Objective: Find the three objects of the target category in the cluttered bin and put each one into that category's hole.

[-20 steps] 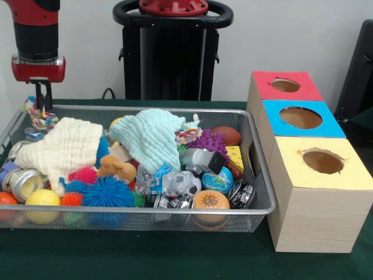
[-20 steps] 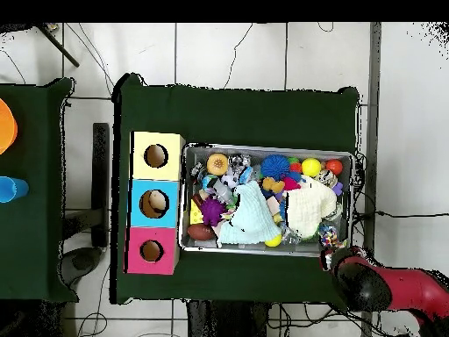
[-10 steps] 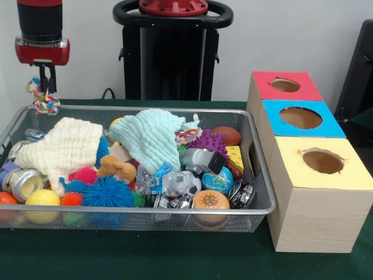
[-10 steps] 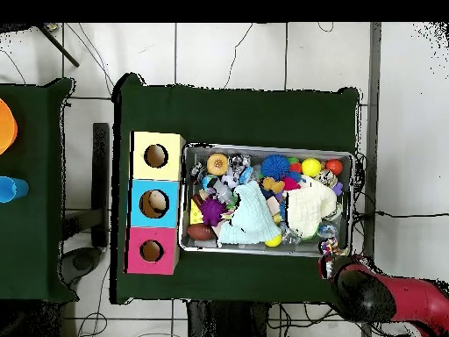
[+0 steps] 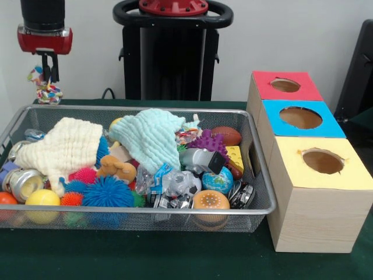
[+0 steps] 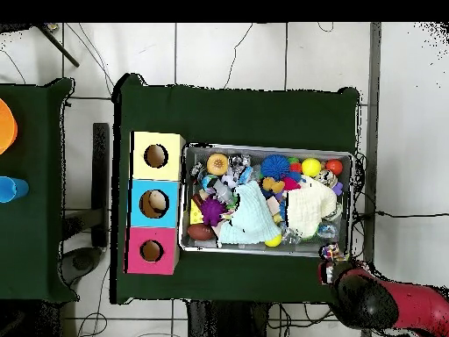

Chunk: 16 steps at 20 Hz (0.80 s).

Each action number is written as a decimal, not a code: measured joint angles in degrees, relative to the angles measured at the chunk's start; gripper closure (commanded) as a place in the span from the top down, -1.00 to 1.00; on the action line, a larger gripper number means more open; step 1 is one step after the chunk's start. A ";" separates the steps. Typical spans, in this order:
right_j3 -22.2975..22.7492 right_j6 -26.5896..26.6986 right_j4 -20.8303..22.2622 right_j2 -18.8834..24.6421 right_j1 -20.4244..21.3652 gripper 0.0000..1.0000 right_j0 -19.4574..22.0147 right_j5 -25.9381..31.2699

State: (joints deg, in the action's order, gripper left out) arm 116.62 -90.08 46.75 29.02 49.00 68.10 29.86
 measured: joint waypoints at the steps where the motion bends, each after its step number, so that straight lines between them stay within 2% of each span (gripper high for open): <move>1: 0.24 0.00 -0.66 0.09 0.38 -1.00 0.02 0.25; 16: 3.57 0.00 -11.50 5.68 6.43 -1.00 -0.71 3.34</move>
State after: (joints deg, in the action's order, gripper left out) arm 120.19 -90.08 35.24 34.69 55.43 67.39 33.20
